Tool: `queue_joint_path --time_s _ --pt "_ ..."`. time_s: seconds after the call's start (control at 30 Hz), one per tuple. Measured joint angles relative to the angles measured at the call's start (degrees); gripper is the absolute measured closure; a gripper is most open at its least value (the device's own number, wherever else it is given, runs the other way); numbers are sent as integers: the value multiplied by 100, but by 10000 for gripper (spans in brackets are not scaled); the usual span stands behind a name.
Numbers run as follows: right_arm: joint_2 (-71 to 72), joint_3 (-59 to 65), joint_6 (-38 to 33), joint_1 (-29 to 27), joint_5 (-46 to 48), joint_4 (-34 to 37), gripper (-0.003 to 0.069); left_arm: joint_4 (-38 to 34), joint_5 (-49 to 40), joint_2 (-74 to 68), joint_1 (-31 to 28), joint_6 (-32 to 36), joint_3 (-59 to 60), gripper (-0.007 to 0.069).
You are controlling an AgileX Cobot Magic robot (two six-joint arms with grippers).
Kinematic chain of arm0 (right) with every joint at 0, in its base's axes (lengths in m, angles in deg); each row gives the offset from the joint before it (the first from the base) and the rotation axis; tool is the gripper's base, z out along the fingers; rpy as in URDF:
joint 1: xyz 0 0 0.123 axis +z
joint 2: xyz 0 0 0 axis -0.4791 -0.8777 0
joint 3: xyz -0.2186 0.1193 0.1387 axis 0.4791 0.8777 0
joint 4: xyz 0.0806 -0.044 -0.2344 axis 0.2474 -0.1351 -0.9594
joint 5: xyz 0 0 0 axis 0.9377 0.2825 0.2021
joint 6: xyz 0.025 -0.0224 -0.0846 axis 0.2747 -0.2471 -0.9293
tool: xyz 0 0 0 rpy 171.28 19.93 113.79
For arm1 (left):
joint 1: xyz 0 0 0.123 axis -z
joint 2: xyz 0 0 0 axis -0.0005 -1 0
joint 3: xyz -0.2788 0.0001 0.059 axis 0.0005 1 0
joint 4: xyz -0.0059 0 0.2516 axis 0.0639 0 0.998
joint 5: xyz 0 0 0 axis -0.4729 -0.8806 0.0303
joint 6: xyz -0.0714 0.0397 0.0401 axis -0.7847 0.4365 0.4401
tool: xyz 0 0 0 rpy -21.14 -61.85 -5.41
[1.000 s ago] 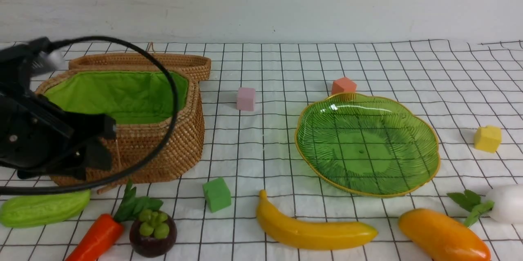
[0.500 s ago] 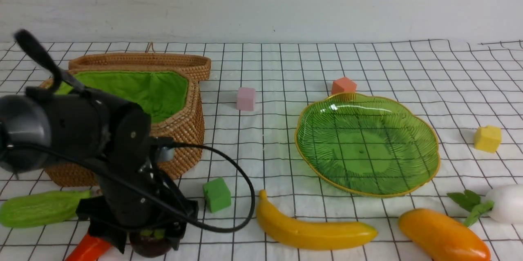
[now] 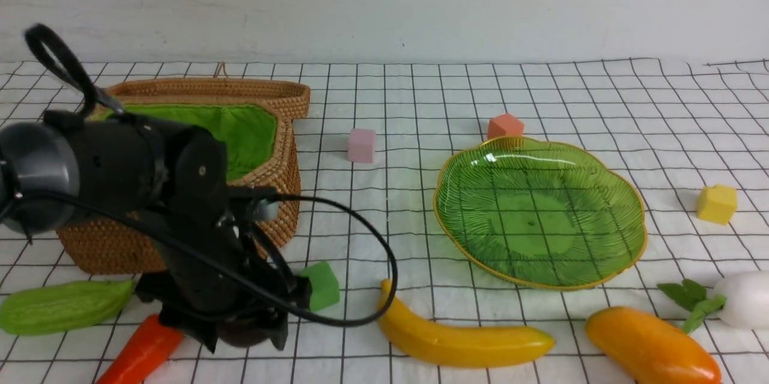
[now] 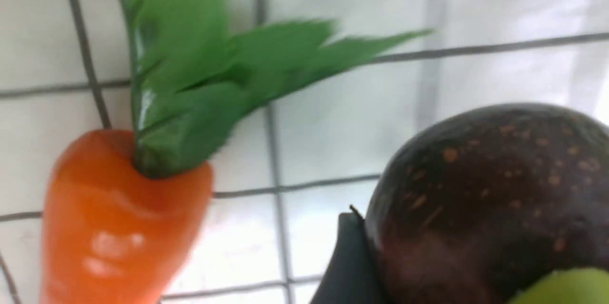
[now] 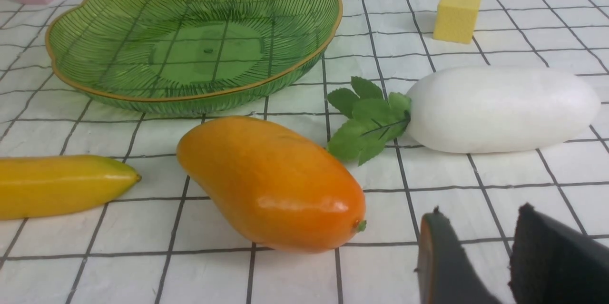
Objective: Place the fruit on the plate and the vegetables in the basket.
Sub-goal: Grab a mangosteen with your left arm and put it on the plate on the right
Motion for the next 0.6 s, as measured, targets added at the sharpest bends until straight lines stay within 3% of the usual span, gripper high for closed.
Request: queue_joint_path --time_s 0.13,0.27,0.4,0.6 --pt "0 0 0 0 0 0 417 -288 -436 353 107 495 -717 76" --pt "0 0 0 0 0 0 417 -367 -512 273 594 710 -1835 76" --pt "0 0 0 0 0 0 417 -422 -250 -713 1244 591 -3430 76" --pt "0 0 0 0 0 0 417 -275 -204 -2399 1568 326 -5051 76"
